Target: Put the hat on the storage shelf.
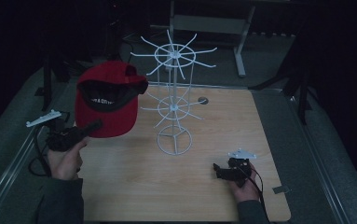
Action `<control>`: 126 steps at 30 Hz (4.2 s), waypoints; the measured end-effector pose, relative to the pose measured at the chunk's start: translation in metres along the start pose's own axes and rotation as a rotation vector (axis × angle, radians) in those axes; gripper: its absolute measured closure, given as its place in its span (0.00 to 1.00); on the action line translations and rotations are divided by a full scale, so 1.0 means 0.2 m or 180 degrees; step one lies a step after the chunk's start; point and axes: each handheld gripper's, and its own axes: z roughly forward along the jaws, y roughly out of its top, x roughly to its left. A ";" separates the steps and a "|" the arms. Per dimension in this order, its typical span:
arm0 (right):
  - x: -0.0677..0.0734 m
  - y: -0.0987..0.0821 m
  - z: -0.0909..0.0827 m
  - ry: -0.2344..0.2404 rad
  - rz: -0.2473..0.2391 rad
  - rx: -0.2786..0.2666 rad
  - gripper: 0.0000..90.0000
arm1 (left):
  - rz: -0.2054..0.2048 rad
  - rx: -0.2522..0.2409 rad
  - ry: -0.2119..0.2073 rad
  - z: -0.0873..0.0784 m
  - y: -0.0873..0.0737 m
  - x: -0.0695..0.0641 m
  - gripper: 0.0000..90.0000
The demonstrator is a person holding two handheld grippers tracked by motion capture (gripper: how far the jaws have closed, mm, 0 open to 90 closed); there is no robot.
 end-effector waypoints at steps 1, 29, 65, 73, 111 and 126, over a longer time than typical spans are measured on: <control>0.00 0.00 0.00 0.0000 0.0001 -0.0001 0.15 | 0.0006 -0.0007 -0.0003 0.00 0.00 0.00 0.94; 0.00 0.00 0.00 -0.0001 -0.0008 -0.0001 0.15 | 0.0110 -0.0186 -0.0071 0.00 0.11 -0.06 0.94; 0.00 0.00 0.00 -0.0001 -0.0007 0.0000 0.15 | 0.0203 -0.0491 -0.0166 -0.03 0.22 -0.13 0.94; 0.00 0.00 0.00 -0.0001 -0.0007 0.0000 0.15 | 0.0191 -0.0537 -0.0112 0.01 0.26 -0.13 0.94; 0.00 0.00 0.00 0.0000 -0.0007 0.0000 0.15 | 0.0150 -0.0690 -0.0193 0.12 0.34 -0.17 0.94; 0.00 0.00 0.00 -0.0001 -0.0007 0.0000 0.15 | 0.0227 -0.0690 -0.0315 0.13 0.34 -0.20 0.94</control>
